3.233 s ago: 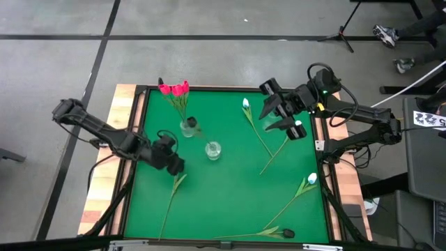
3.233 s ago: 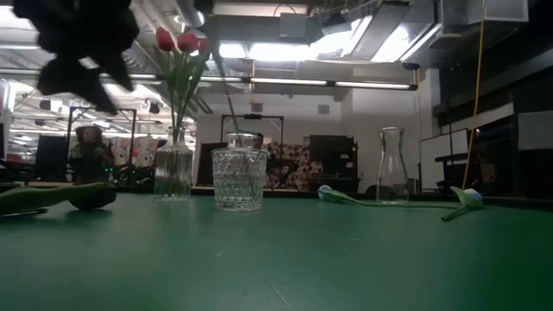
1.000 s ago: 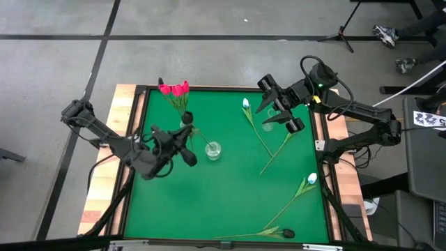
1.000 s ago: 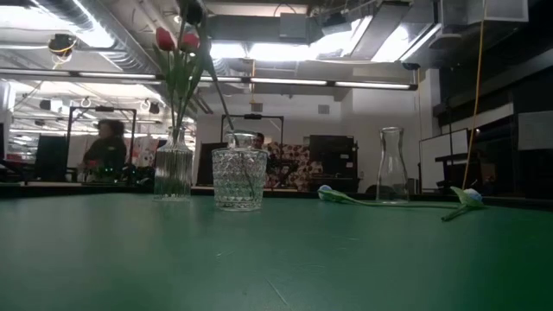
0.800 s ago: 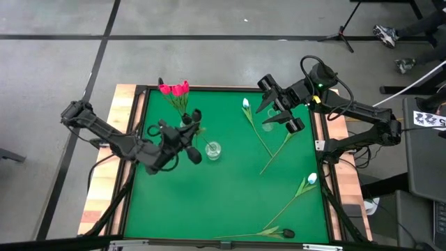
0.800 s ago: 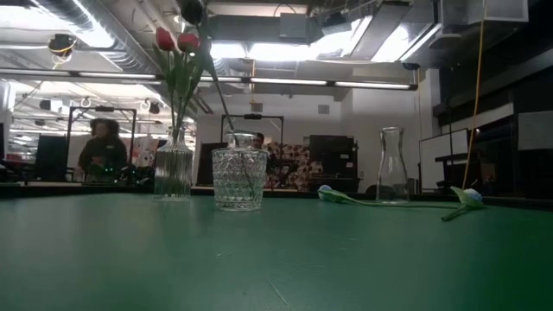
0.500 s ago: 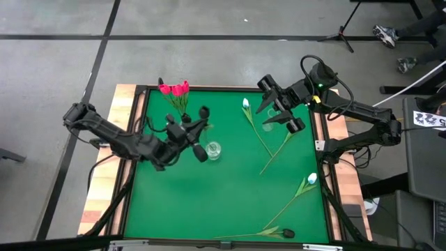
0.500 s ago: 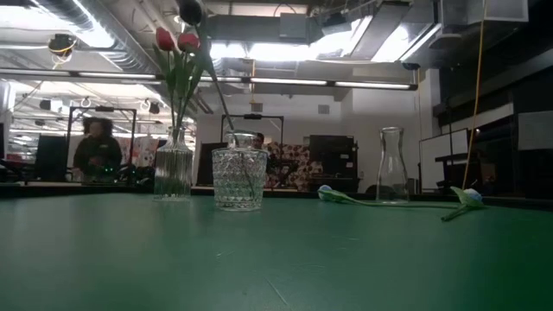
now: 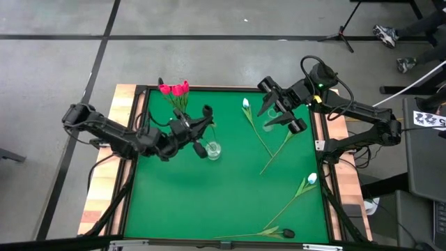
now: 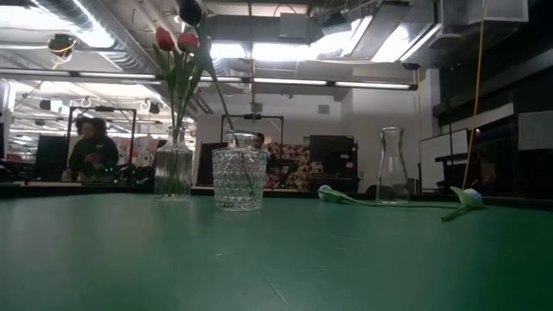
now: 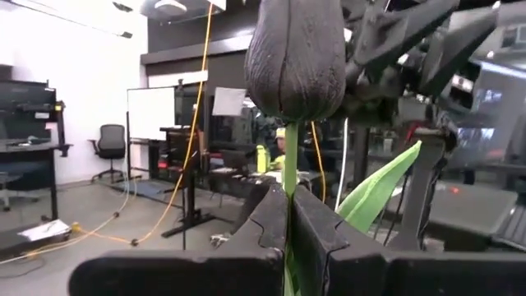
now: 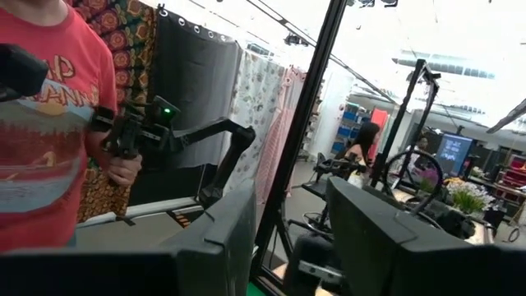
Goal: Sort flowers into vase by color
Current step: Put the left black tulip into the middle transparent vase
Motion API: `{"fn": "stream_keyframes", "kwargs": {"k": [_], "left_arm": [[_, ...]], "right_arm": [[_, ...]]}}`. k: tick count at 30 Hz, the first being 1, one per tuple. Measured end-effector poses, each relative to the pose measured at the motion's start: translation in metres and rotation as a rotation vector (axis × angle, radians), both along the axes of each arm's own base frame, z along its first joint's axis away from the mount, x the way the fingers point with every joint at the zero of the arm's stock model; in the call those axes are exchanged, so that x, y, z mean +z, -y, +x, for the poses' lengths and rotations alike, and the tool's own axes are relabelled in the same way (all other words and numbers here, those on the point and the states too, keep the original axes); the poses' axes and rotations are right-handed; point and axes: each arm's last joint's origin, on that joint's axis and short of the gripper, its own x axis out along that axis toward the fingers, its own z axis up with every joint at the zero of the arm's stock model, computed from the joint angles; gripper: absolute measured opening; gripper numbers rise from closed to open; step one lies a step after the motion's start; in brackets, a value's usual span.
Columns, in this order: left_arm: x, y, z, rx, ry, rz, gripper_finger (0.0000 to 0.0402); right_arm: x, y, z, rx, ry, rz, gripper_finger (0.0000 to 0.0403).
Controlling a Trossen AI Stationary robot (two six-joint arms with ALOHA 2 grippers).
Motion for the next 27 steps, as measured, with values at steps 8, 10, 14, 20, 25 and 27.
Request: {"fn": "stream_keyframes", "kwargs": {"k": [8,10,14,20,25,27], "left_arm": [[-0.016,-0.002,-0.030,-0.019,0.070,-0.027,0.0000],[-0.023,-0.002,-0.034,-0.035,0.079,-0.057,0.0000],[-0.037,-0.003,-0.035,-0.043,0.072,-0.088,0.0000],[-0.049,-0.009,-0.032,-0.017,0.036,-0.092,0.0000],[-0.066,-0.014,-0.035,-0.021,0.025,-0.135,0.0001],[-0.075,-0.017,-0.038,-0.020,0.032,-0.169,0.0002]], "right_arm": [[0.000,0.000,0.000,0.011,-0.012,0.007,0.0151],[0.000,0.000,0.000,0.010,-0.012,0.008,0.0151],[0.000,0.000,0.000,0.006,-0.011,0.009,0.0151],[0.000,0.000,0.000,-0.004,-0.009,0.013,0.0151],[0.000,0.000,0.000,-0.015,-0.006,0.016,0.0151],[0.000,0.001,0.000,-0.020,-0.005,0.019,0.0151]]}}
